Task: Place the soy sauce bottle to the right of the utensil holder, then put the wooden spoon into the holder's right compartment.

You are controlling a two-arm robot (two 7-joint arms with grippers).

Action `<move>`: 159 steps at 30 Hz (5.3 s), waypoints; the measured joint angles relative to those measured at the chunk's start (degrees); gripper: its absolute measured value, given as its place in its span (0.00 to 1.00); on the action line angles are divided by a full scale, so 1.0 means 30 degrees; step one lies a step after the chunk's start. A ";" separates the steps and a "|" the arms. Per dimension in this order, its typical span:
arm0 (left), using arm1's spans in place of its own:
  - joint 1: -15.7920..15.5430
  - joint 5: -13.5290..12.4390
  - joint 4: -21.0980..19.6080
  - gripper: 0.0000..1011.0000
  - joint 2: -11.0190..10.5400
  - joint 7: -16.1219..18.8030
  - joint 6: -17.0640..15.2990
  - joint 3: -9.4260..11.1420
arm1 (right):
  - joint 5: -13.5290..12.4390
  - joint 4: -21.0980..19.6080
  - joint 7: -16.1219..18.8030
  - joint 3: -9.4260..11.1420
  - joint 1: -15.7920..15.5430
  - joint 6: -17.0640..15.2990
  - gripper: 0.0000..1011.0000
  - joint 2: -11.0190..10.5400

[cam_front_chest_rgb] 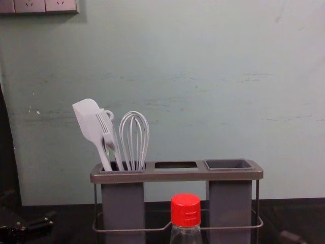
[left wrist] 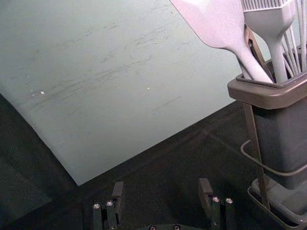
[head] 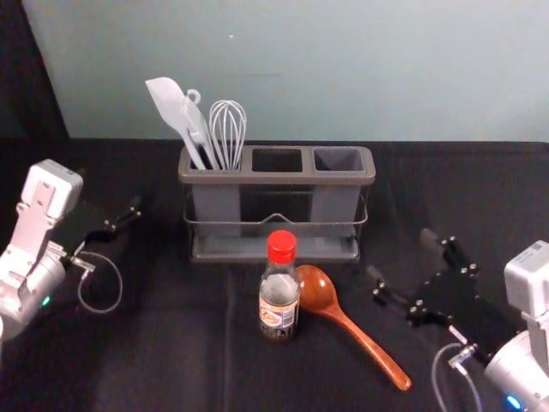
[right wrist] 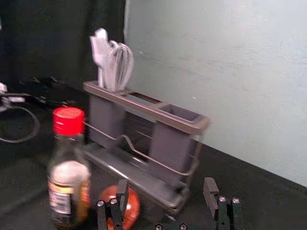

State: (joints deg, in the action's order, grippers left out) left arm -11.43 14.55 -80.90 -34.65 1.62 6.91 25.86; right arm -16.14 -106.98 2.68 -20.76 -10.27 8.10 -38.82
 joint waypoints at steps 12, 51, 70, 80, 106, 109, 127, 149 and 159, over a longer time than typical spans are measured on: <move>-0.0001 0.0001 0.0000 0.99 0.0000 0.0001 0.0001 0.0001 | -0.0065 -0.0239 0.1470 -0.1181 0.0319 0.0243 0.99 0.1640; 0.0000 0.0002 0.0000 0.99 0.0000 0.0000 0.0000 0.0002 | 0.0609 0.2146 0.3912 -0.2041 0.2594 -0.0841 0.73 0.6188; -0.0001 0.0001 0.0000 0.99 0.0001 0.0000 0.0000 0.0001 | 0.1346 0.1445 0.4504 -0.1226 0.1871 -0.0921 0.38 0.6638; 0.0000 0.0001 0.0000 0.99 0.0000 0.0000 0.0001 0.0001 | 0.1444 0.0521 0.4968 -0.0627 0.1205 -0.0806 0.38 0.6625; 0.0000 0.0001 0.0000 0.99 0.0000 0.0001 0.0001 0.0001 | 0.0325 -0.1707 0.4946 0.3551 -0.1752 -0.0310 0.38 0.5209; 0.0000 0.0000 0.0001 0.99 0.0000 0.0000 0.0000 0.0000 | 0.0231 -0.1705 0.4857 0.3962 -0.1873 -0.0309 0.38 0.5167; 0.0000 0.0001 0.0000 0.99 0.0000 0.0000 0.0000 0.0001 | -0.0025 -0.0094 0.4830 0.5278 -0.0752 -0.0828 0.38 0.5204; 0.0000 0.0001 0.0000 0.99 0.0000 -0.0001 0.0001 0.0001 | -0.1734 0.6549 0.7777 0.4091 0.5254 0.0035 0.38 0.4839; 0.0000 0.0002 0.0000 0.99 0.0000 0.0000 0.0000 0.0000 | -0.2017 0.8914 0.8021 0.3264 0.7051 0.0328 0.38 0.5358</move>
State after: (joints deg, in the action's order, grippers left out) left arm -11.43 14.55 -80.90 -34.65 1.62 6.91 25.86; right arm -22.19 -80.24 26.74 -10.97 10.88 9.08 -22.75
